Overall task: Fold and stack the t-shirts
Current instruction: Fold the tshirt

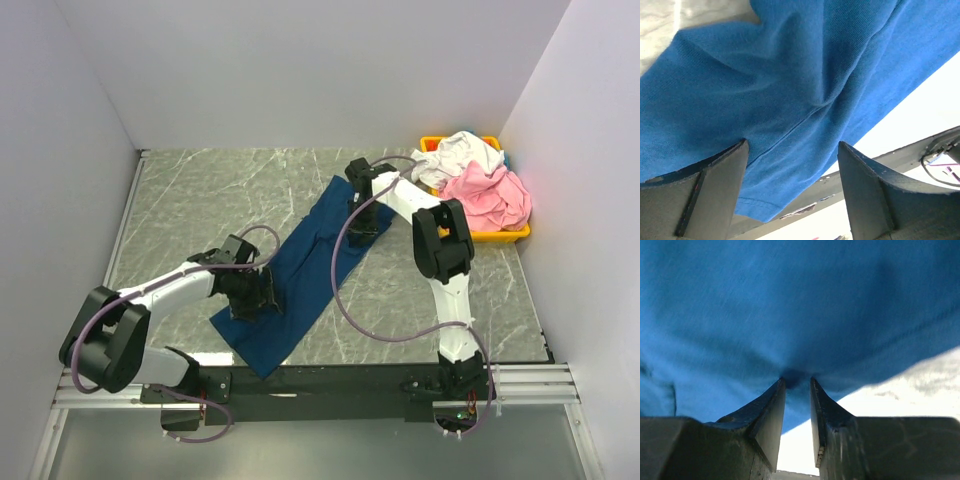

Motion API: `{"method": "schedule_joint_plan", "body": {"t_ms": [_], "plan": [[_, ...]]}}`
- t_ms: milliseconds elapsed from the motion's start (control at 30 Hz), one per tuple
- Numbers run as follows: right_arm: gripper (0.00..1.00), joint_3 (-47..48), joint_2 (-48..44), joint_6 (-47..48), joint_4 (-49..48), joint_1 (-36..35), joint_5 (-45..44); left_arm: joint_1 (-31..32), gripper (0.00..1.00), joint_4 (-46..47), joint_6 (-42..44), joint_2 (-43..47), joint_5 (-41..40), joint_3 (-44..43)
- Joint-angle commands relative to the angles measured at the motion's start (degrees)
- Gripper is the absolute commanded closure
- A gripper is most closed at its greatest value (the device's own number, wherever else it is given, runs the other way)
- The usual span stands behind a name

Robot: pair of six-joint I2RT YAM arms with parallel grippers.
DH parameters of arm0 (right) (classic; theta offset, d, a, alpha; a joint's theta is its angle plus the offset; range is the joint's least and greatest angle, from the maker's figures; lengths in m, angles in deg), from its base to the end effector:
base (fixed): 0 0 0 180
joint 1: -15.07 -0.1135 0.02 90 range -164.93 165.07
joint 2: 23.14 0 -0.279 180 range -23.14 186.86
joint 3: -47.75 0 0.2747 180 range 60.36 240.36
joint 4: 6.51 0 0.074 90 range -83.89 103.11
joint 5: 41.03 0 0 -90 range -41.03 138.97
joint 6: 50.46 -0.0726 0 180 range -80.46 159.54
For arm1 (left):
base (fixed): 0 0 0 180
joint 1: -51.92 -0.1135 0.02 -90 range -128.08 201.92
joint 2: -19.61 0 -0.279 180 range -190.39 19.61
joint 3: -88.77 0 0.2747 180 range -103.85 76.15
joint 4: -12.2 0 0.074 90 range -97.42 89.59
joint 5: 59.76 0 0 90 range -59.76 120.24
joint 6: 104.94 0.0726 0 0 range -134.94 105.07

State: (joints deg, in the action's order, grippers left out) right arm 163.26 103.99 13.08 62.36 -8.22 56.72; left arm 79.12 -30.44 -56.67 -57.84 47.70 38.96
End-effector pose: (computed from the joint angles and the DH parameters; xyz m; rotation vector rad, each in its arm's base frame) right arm 0.4385 0.1994 0.1367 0.0668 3.0333 0.2926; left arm 0.2133 -0.1341 0.1235 -0.2956 2.9430 -0.6652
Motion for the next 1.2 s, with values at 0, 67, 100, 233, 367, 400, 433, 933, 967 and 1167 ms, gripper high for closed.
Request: {"method": "schedule_joint_plan", "body": {"t_ms": [0,67,100,233,367,400,433,933,967,1167], "plan": [[0.66,4.5,3.38,-1.58,1.58,0.17,-3.35,0.22,0.2,3.12,-0.01,-2.53,-0.66,0.28],[0.66,7.23,5.4,-1.84,2.37,0.26,-4.14,0.22,0.21,3.65,-0.19,-3.41,-1.02,-0.34],[0.66,8.19,6.1,-1.84,2.98,0.26,-4.41,0.22,0.2,3.65,-0.01,-4.37,-1.1,-1.21],[0.66,14.42,10.14,-2.02,4.3,0.87,-5.02,0.22,0.2,3.65,0.51,-7.09,-2.07,-3.94],[0.66,21.63,14.71,-2.63,6.24,2.1,-4.41,0.22,0.2,3.22,1.13,-9.47,-2.77,-6.49],[0.66,23.3,15.68,-2.72,7.2,2.28,-4.32,0.22,0.2,3.13,1.22,-9.82,-2.86,-7.28],[0.66,26.45,17.34,-2.9,7.64,2.89,-4.06,0.22,0.2,2.86,1.22,-9.83,-3.21,-7.63],[0.66,28.33,18.33,-3.51,6.33,3.86,-1.51,0.57,0.2,0.67,-4.22,0.89,-1.46,-0.96],[0.66,28.33,18.24,-3.69,6.24,3.78,-1.33,0.66,0.2,0.49,-5.8,1.77,-1.46,0.44],[0.66,28.5,17.8,-4.39,5.36,3.78,-0.72,1.19,0.19,1.89,-8.97,7.66,0.91,6.42]]}}
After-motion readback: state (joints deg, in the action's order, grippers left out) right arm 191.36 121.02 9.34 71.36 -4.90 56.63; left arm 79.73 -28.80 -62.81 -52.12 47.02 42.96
